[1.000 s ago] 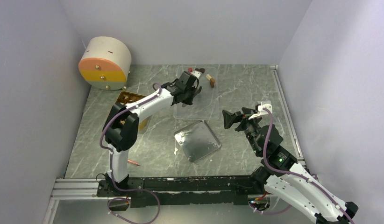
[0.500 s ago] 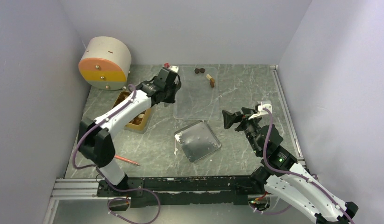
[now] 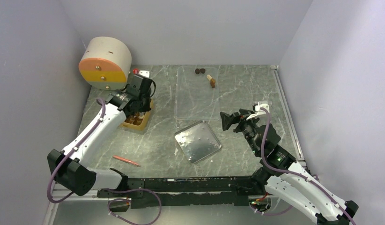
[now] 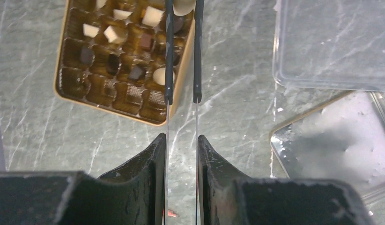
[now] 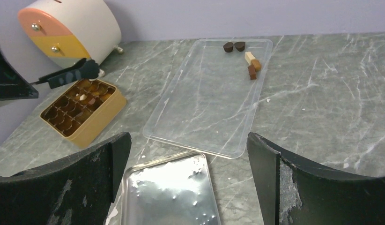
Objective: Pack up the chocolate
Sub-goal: Place the fake chocolate in the packing box.
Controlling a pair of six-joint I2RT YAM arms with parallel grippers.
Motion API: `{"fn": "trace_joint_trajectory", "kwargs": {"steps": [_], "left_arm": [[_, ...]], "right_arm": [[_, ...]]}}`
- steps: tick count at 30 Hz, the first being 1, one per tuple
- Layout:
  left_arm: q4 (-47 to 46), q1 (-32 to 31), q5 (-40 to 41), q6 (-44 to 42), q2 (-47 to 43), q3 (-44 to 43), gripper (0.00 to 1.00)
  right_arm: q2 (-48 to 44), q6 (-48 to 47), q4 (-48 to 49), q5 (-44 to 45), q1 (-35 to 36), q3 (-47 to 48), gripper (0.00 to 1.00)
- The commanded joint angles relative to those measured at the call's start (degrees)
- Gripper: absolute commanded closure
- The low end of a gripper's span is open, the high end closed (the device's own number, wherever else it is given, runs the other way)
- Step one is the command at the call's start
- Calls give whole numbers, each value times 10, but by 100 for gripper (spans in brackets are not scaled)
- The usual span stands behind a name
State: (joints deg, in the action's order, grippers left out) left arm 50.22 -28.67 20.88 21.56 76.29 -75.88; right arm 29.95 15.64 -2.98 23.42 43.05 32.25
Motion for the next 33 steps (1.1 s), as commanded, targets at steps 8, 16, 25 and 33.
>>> {"fn": "trace_joint_trajectory", "kwargs": {"steps": [8,16,25,33], "left_arm": [[56,131,-14,23,-57,25,76],[48,197,-23,16,-84,77,76],[43,229,-18,9,-103,101,76],[40,241,-18,6,-103,119,76]], "right_arm": [[0,6,27,-16,0,0,0],[1,3,51,-22,0,-10,0],[1,-1,57,-21,-1,-13,0],[12,4,61,-28,0,-13,0]]}}
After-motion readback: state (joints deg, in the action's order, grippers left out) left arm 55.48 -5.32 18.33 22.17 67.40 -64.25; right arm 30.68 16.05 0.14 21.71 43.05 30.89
